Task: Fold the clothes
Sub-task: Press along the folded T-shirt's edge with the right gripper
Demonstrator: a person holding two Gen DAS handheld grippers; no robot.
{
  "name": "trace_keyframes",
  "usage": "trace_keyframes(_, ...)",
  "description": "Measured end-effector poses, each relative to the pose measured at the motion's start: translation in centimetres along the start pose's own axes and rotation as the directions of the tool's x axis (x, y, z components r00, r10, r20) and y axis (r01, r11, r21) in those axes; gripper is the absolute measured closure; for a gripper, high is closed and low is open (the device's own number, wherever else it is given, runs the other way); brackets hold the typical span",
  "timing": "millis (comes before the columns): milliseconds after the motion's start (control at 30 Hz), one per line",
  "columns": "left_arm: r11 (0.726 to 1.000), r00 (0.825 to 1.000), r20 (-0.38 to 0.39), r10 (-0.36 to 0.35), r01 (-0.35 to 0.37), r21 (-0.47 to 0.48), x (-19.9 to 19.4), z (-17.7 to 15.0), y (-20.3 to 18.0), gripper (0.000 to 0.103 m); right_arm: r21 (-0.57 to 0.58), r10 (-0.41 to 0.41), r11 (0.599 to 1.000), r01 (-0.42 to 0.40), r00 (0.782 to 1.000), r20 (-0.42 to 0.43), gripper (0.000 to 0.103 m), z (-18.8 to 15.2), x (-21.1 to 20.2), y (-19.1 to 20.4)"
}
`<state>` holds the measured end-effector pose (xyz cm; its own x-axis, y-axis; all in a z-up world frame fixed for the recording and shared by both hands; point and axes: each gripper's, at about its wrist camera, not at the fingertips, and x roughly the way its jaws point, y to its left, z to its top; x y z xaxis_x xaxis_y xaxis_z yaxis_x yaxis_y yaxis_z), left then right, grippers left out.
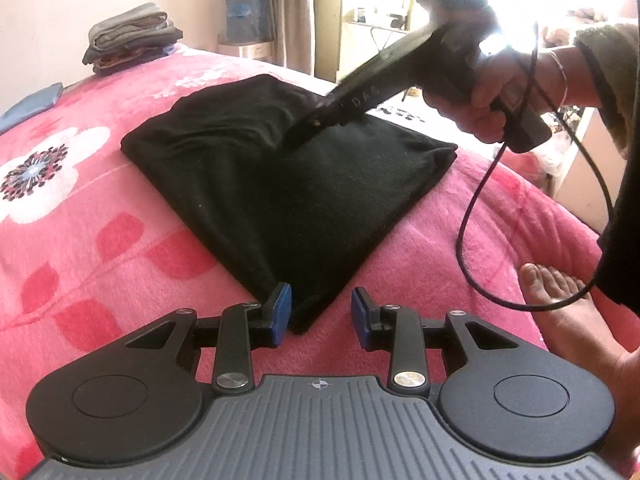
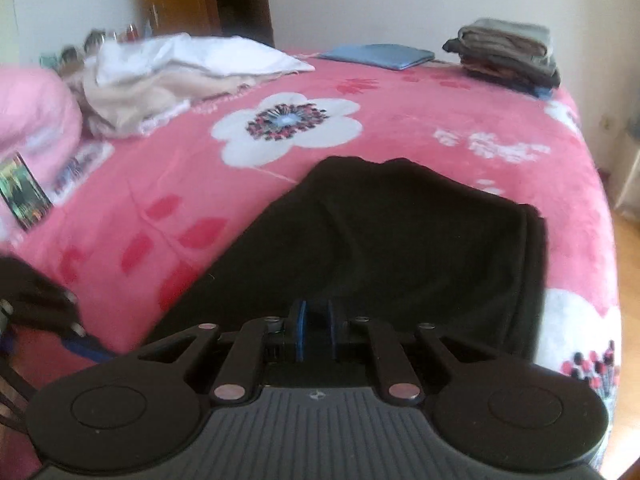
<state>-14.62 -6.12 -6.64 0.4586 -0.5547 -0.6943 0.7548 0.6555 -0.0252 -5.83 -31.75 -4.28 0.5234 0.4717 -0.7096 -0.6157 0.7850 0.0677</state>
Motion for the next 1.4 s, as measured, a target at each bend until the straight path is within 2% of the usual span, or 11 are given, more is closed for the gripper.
trace_keyframes(100, 1.000, 1.000, 0.000, 0.001, -0.001, -0.005, -0.1, 0.0, 0.0, 0.070, 0.140, -0.139, 0.980, 0.140, 0.990, -0.012, 0.094, -1.0, -0.2, -4.1)
trace_keyframes(167, 1.000, 1.000, 0.001, 0.002, -0.002, -0.004, -0.1, -0.1, 0.0, 0.070, 0.223, -0.257, 0.942, 0.252, 0.966, -0.009, 0.092, -1.0, -1.3, -6.8)
trace_keyframes(267, 1.000, 1.000, -0.002, 0.000, 0.000, 0.005, -0.1, -0.1, 0.1, 0.070, 0.234, -0.306, 0.926, 0.295, 0.952, 0.014, 0.092, -0.5, -3.0, -7.7)
trace_keyframes(400, 1.000, 1.000, -0.007, -0.004, 0.004, 0.018, -0.1, -0.1, 0.1, 0.070, 0.102, -0.109, 0.989, 0.106, 0.994, 0.019, 0.092, -0.3, -3.7, -3.7)
trace_keyframes(500, 0.999, 1.000, -0.013, -0.005, 0.005, 0.031, -0.1, 0.0, 0.1, 0.070, -0.004, 0.035, 0.999, -0.036, 0.998, -0.051, 0.092, -1.6, -3.0, -0.3)
trace_keyframes(667, 0.999, 1.000, -0.015, -0.002, 0.003, 0.035, -0.2, 0.0, 0.1, 0.070, 0.063, -0.079, 0.994, 0.088, 0.988, -0.135, 0.095, -4.7, -4.6, -2.6)
trace_keyframes(800, 1.000, 1.000, -0.002, 0.014, -0.014, 0.017, -0.9, 0.4, 0.7, 0.070, 0.043, -0.216, 0.974, 0.223, 0.968, -0.124, 0.093, -3.8, -6.9, -4.3)
trace_keyframes(967, 0.998, 0.997, 0.046, 0.063, -0.064, 0.022, -2.0, 1.6, 2.3, 0.070, -0.012, -0.153, 0.988, 0.153, 0.988, -0.026, 0.093, 0.5, -5.7, -4.2)
trace_keyframes(1167, 0.993, 0.990, 0.082, 0.113, -0.115, 0.018, 1.7, 4.3, 4.1, 0.070, -0.201, -0.017, 0.980, 0.010, 0.999, -0.030, 0.093, 3.7, 1.2, -0.1)
trace_keyframes(1333, 0.992, 0.992, 0.049, 0.114, -0.111, -0.060, 4.9, 4.7, 6.1, 0.070, -0.202, -0.084, 0.977, 0.066, 0.993, -0.084, 0.093, 2.9, 4.0, -1.6)
trace_keyframes(1400, 0.991, 0.993, 0.050, 0.109, -0.105, -0.082, 4.8, 4.7, 6.6, 0.070, -0.121, -0.124, 0.986, 0.113, 0.988, -0.091, 0.094, 2.3, 2.9, -4.2)
